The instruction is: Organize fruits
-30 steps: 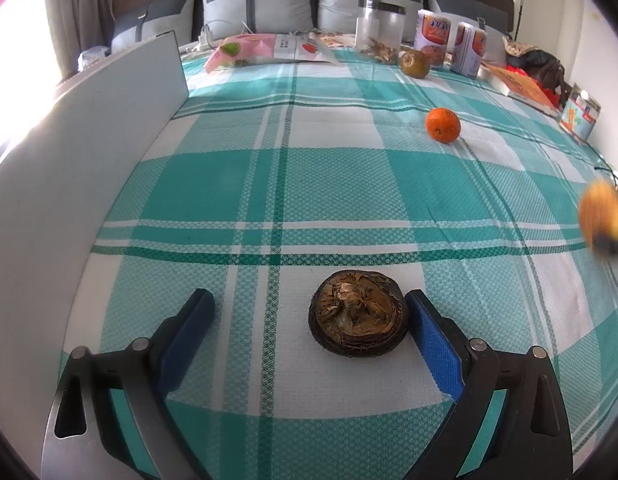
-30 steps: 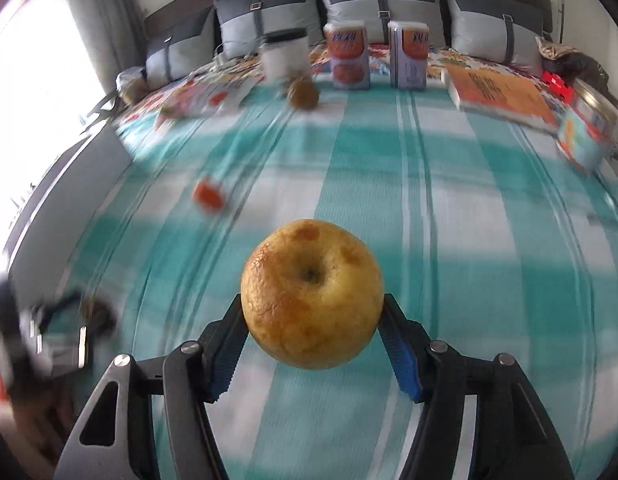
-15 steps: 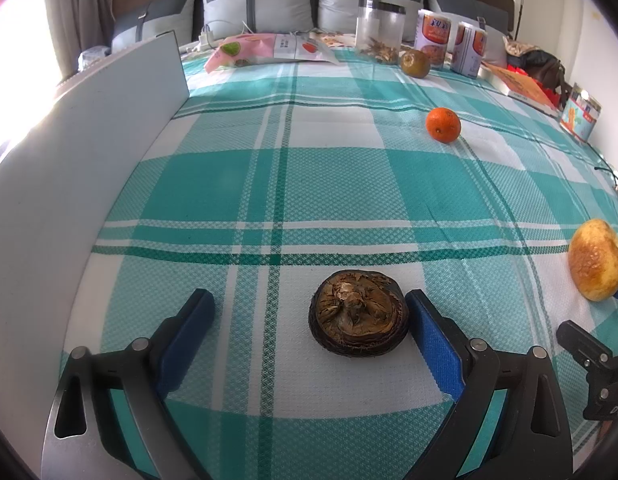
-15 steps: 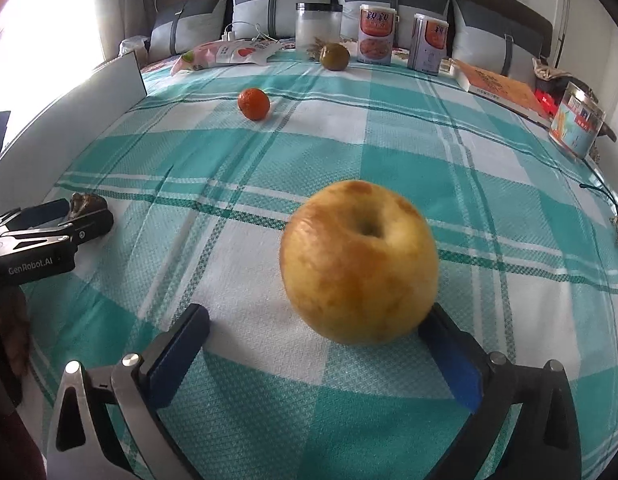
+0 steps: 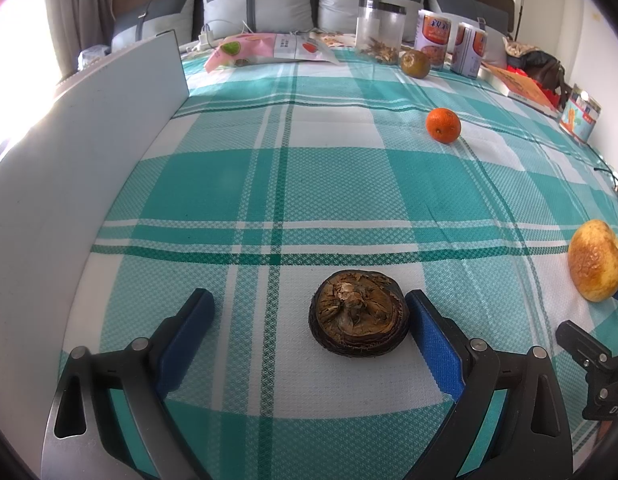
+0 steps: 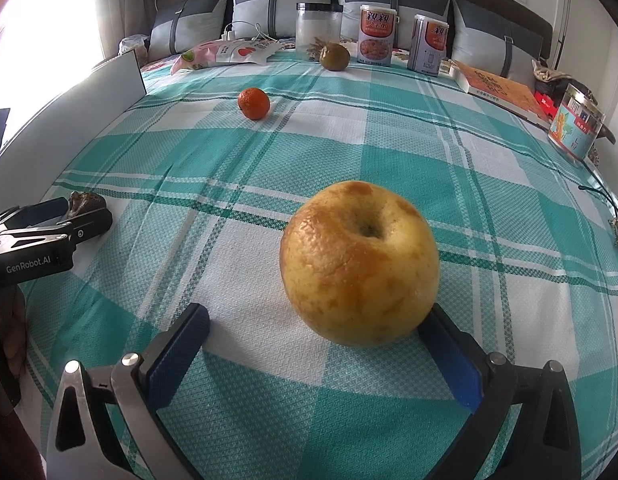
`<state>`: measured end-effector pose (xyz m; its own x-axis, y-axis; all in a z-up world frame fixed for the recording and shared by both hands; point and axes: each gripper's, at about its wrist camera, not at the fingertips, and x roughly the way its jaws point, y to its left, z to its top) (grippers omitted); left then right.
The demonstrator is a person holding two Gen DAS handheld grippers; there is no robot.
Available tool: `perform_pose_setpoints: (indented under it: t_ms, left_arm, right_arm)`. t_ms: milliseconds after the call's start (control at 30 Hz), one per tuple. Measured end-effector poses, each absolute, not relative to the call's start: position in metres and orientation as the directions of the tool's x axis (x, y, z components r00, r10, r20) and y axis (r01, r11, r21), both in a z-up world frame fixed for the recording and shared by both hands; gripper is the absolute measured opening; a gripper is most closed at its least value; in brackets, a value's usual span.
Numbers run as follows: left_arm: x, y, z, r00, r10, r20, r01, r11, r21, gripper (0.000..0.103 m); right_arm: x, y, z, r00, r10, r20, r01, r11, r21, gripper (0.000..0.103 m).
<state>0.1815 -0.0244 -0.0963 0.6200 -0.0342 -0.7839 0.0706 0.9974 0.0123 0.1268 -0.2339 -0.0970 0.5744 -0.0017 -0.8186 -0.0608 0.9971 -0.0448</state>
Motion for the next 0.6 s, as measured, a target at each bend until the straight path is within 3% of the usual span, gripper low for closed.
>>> perform_pose_setpoints:
  t_ms: [600]
  left_arm:
    - [0.1836,-0.0211,-0.0978,0.611,-0.021,-0.791,0.049,0.999,0.010,0.103]
  right_arm:
    - [0.1269,-0.2341,-0.0969,0.574,-0.002,-0.819,-0.061,0.997,-0.045,0.103]
